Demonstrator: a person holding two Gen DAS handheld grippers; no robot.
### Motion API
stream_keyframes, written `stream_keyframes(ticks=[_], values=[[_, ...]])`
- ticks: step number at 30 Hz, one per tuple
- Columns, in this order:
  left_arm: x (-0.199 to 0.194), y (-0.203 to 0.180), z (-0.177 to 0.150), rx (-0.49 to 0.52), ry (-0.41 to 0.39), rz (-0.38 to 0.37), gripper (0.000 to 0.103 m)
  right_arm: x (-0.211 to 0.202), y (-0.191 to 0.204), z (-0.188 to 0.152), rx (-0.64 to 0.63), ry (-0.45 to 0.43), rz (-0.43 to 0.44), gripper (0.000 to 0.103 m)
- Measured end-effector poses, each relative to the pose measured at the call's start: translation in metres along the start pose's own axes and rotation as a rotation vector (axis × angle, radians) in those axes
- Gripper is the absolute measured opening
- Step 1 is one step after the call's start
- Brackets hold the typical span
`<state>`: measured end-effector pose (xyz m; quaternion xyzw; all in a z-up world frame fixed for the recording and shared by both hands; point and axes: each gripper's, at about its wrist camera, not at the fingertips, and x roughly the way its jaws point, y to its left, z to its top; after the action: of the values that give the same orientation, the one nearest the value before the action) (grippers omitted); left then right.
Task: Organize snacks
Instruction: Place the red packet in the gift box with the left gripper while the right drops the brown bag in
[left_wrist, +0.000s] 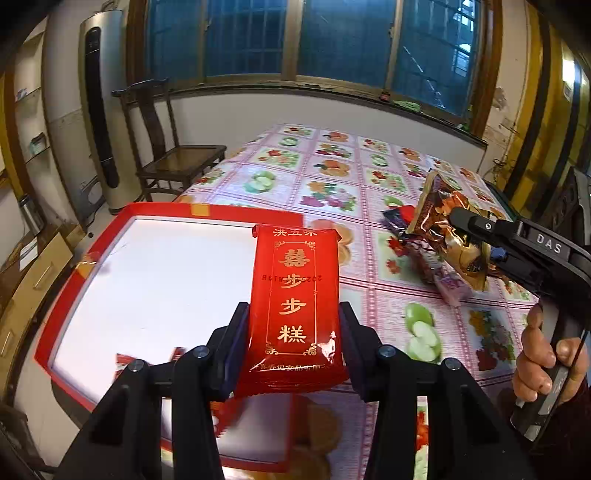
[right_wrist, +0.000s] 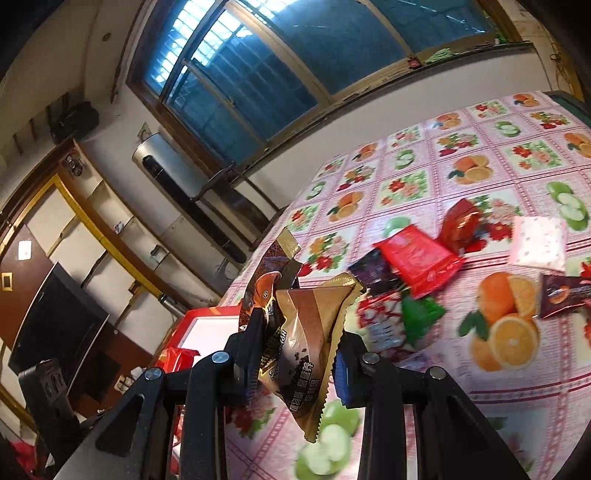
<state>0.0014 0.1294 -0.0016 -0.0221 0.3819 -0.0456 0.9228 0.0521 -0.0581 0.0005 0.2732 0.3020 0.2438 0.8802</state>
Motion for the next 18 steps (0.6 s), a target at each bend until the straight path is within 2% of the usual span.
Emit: stream_keyframes(ticks=[4, 9, 18], values=[[0.002, 0.034, -0.007, -0.031, 0.004, 0.078, 0.046, 0.033, 0.043, -0.021, -0.062, 0.055, 0.04, 0.035], [0.002, 0.067, -0.011, -0.069, -0.011, 0.129, 0.046, 0.069, 0.081, -0.042, -0.108, 0.113, 0.074, 0.035], [0.012, 0.103, -0.011, -0.071, -0.022, 0.2, 0.046, 0.113, 0.109, -0.059, -0.162, 0.163, 0.054, 0.035]])
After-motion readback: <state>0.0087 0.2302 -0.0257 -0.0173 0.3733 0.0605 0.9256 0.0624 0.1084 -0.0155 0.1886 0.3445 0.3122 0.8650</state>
